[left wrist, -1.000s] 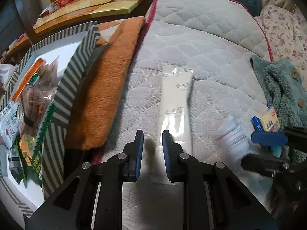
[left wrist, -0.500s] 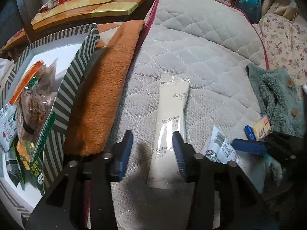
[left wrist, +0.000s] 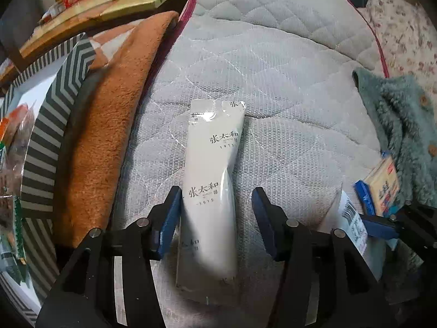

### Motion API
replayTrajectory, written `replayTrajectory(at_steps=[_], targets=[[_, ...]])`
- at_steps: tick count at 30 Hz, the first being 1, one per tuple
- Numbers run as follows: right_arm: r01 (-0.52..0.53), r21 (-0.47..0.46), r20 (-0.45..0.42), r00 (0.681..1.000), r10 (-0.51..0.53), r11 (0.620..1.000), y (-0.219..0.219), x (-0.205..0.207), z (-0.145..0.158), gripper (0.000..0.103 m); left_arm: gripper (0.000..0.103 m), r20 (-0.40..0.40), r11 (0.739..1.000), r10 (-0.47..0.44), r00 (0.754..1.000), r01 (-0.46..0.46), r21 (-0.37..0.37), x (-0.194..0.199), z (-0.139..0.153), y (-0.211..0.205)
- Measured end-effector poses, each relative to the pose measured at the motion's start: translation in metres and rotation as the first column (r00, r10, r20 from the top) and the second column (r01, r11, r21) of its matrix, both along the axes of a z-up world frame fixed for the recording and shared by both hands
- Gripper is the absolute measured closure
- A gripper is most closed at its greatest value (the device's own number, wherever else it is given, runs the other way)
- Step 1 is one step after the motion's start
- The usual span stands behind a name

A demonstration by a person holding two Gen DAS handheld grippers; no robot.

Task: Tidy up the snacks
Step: 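Carry the white stick packet to the tray while the right gripper carries the white printed packet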

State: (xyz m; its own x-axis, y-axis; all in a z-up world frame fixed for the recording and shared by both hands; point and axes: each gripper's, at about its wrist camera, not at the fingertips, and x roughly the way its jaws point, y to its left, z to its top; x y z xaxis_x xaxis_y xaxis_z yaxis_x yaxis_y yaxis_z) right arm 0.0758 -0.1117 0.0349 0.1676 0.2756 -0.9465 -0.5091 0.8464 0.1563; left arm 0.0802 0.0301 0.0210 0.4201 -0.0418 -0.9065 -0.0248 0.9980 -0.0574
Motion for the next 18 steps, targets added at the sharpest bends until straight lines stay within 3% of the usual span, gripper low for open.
replayTrajectory(at_steps=[2,3,4,8,18], targets=[[0.001,0.005,0.003,1.0,-0.001,1.0,0.0,-0.002,-0.001,0.053,0.052,0.01,1.0,0.008,1.0,-0.008,-0.019,-0.002,0.0,0.004],[0.002,0.012,0.007,1.0,-0.002,1.0,0.001,-0.003,0.0,0.053,0.057,0.008,1.0,0.016,1.0,-0.015,-0.017,-0.003,0.0,0.006],[0.002,0.022,0.011,1.0,-0.002,1.0,0.003,-0.003,0.001,0.053,0.068,0.009,1.0,0.022,1.0,-0.022,-0.001,-0.004,0.001,0.008],[-0.008,0.031,0.032,0.999,0.007,0.999,0.008,-0.006,0.011,0.053,0.07,0.016,0.999,0.033,0.999,-0.033,0.004,-0.014,0.009,0.012],[-0.04,0.046,0.083,0.996,0.037,0.998,0.03,-0.015,0.044,0.053,0.07,0.119,0.995,0.085,0.989,-0.09,0.031,-0.053,0.048,0.035]])
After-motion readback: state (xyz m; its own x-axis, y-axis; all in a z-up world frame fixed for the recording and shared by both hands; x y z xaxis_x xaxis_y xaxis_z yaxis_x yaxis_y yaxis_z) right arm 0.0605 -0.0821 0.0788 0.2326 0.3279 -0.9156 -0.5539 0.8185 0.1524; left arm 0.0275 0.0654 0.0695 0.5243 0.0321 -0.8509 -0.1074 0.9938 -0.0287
